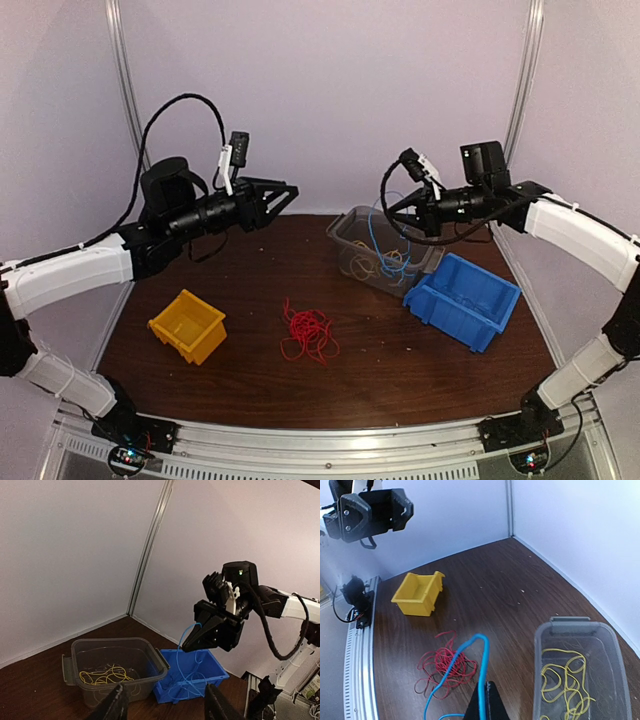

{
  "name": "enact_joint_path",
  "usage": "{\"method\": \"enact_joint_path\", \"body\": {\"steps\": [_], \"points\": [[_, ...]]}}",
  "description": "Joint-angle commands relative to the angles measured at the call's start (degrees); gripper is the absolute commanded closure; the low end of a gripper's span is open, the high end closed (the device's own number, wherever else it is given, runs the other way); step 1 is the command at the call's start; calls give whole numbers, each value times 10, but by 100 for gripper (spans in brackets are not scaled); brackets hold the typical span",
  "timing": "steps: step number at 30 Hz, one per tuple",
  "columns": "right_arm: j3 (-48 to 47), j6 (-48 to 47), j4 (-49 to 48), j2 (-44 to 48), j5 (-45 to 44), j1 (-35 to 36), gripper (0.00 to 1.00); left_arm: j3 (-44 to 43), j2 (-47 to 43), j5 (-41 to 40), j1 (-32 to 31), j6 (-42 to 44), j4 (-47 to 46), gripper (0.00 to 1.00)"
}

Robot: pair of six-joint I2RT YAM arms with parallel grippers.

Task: Untangle the cables

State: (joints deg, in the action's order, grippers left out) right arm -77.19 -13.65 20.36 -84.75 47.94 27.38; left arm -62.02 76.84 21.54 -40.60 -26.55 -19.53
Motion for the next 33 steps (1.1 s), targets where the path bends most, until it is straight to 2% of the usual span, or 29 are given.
{"method": "enact_joint_path", "body": {"steps": [1, 10, 15, 20, 26, 30, 33], "points": [[34, -25, 51, 57, -6, -77, 100, 30, -1, -14, -1, 18, -25, 47], [58, -107, 161, 124, -31, -208, 100, 55, 19, -20, -2, 25, -17, 47], [83, -156, 222, 124, -73, -244, 100, 48, 30, -30, -1, 35, 3, 48], [140, -176, 224, 121, -99, -267, 100, 56, 28, -28, -2, 33, 7, 48], [166, -198, 234, 90, -108, -289, 100, 69, 29, -37, -2, 31, 28, 48], [158, -212, 264, 68, -123, -289, 66, 68, 35, -43, -2, 39, 61, 48], [158, -224, 278, 76, -113, -289, 53, 68, 41, -52, -1, 46, 83, 47]]}}
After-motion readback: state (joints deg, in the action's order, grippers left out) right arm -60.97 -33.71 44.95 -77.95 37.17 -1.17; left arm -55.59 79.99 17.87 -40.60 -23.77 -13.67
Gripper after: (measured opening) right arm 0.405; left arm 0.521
